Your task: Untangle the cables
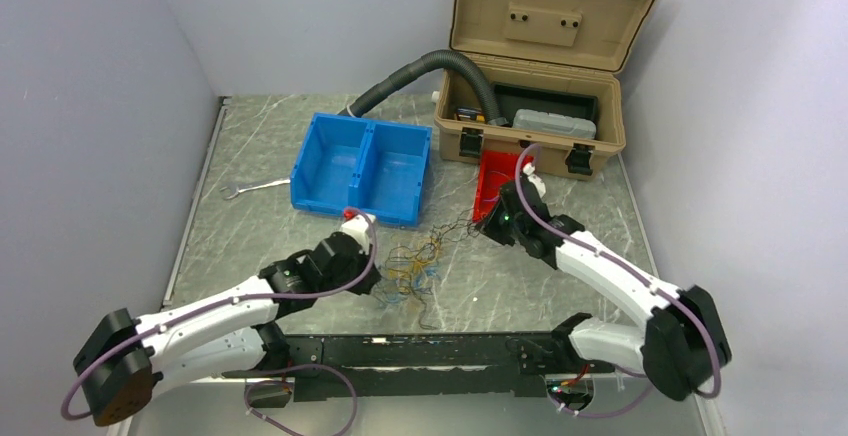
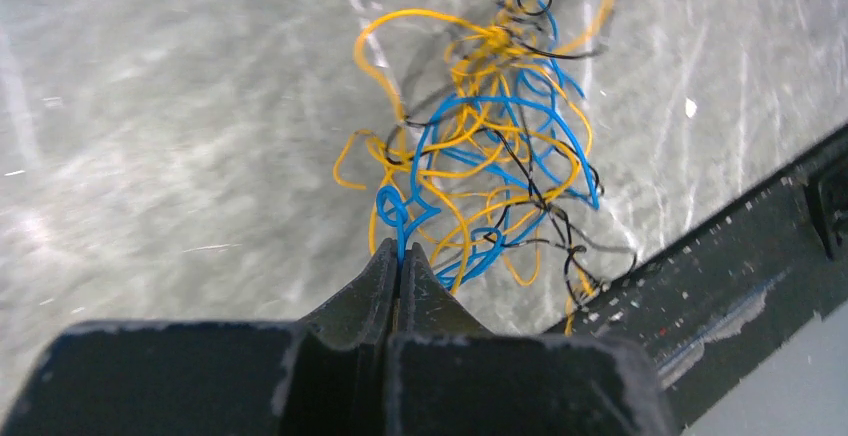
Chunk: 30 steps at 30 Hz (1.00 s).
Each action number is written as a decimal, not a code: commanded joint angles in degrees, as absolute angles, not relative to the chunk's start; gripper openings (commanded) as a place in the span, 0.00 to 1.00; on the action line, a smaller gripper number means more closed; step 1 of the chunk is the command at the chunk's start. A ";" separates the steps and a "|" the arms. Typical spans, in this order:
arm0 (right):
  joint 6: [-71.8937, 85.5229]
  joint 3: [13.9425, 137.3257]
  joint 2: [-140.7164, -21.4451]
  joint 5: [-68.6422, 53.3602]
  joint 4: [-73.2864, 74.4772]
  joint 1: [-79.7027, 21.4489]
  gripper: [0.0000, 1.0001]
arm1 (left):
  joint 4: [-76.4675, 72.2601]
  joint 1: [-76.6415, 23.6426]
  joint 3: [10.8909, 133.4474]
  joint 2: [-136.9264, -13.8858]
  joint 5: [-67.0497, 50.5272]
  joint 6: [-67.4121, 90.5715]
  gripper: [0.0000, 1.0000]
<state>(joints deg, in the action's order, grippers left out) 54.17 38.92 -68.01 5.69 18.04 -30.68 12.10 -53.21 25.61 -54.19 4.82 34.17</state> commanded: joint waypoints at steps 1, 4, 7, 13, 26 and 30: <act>51.52 40.13 -60.54 5.36 22.28 -30.44 0.00 | 20.36 -47.98 28.08 -47.83 7.98 34.78 0.00; 50.23 41.26 -56.12 6.35 26.33 -30.41 0.00 | 24.00 -43.19 27.14 -42.42 8.20 34.91 0.00; 49.15 42.41 -52.61 9.52 30.36 -30.03 0.00 | 27.35 -38.74 26.22 -38.29 9.55 34.48 0.00; 48.00 43.63 -47.93 14.18 34.97 -29.32 0.00 | 32.38 -36.79 27.38 -37.05 13.72 36.99 0.00; 33.26 49.13 -53.20 -17.91 24.38 -32.74 0.00 | 18.82 -37.63 27.00 -37.18 -3.45 27.70 0.58; 32.40 49.82 -51.81 -23.21 21.10 -34.46 0.00 | 15.22 -38.01 27.56 -35.69 -6.78 25.90 0.73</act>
